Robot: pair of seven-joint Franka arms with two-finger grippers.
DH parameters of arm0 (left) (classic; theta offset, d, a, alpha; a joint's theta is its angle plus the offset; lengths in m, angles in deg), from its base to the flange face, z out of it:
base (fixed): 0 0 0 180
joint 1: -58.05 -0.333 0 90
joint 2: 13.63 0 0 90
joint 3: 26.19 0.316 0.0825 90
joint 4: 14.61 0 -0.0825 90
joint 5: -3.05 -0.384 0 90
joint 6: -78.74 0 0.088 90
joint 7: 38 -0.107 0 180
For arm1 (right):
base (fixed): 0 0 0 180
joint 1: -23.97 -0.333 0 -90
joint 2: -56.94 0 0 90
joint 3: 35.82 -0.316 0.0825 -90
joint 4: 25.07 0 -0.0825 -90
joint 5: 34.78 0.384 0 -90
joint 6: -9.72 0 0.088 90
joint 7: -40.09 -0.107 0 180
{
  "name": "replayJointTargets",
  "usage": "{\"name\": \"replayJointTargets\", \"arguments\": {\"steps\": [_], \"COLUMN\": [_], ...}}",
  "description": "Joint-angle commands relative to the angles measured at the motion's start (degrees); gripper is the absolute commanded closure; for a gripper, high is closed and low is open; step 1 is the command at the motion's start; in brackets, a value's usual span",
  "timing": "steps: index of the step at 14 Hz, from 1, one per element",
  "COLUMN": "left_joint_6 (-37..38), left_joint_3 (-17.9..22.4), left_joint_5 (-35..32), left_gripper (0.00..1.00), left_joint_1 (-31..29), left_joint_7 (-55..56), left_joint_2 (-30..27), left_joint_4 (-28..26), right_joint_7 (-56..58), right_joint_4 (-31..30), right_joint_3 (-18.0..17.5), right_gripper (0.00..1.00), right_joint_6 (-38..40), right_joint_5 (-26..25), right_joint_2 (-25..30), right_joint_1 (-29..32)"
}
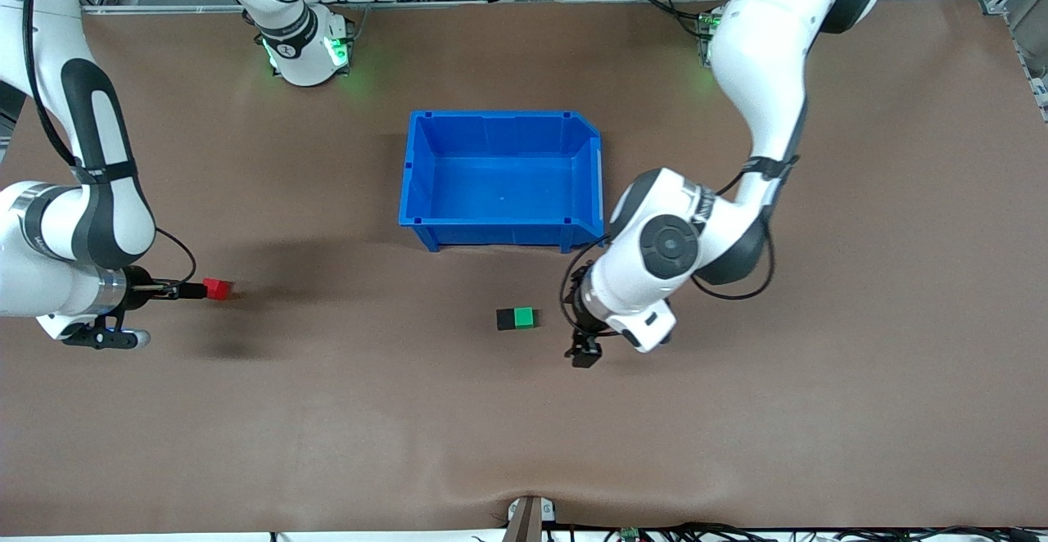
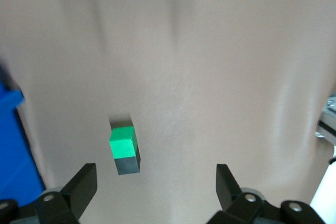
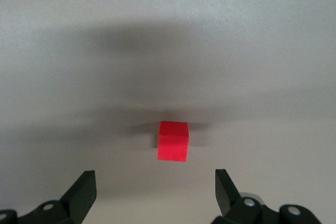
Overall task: Attach green and red cubes to black cube
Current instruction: 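Raise the left gripper while the right gripper descends onto the red cube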
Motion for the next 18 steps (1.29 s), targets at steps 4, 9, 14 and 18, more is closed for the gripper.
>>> {"name": "replayJointTargets", "arguments": {"steps": [4, 9, 14, 18], "left_joint_6": [11.40, 20.46, 29.69, 30.94], "left_joint_3": [-0.09, 0.00, 0.18, 0.26], "left_joint_5": [0.36, 0.10, -3.93, -7.10], "left_gripper": [0.00, 0.00, 0.00, 0.00], "left_joint_1": [-5.62, -11.33, -15.29, -17.93], "left_joint_7": [-15.59, -30.10, -45.22, -57.95], "left_joint_2": [-10.00, -15.90, -20.47, -26.17], "left_joint_4": [-2.47, -2.56, -3.43, -8.52], "right_joint_7": [0.63, 0.54, 0.54, 0.54], "right_joint_4": [0.45, 0.45, 0.37, 0.28], "right_joint_3": [-1.01, -1.01, -1.01, -1.01], "right_gripper": [0.00, 0.00, 0.00, 0.00], "right_joint_6": [-0.36, -2.29, -2.73, -4.48], "right_joint_5": [-1.10, -1.01, -1.10, -1.01], "right_joint_2": [-1.87, -3.71, -4.60, -5.39], "right_joint_1": [1.36, 1.80, 2.50, 2.94]}}
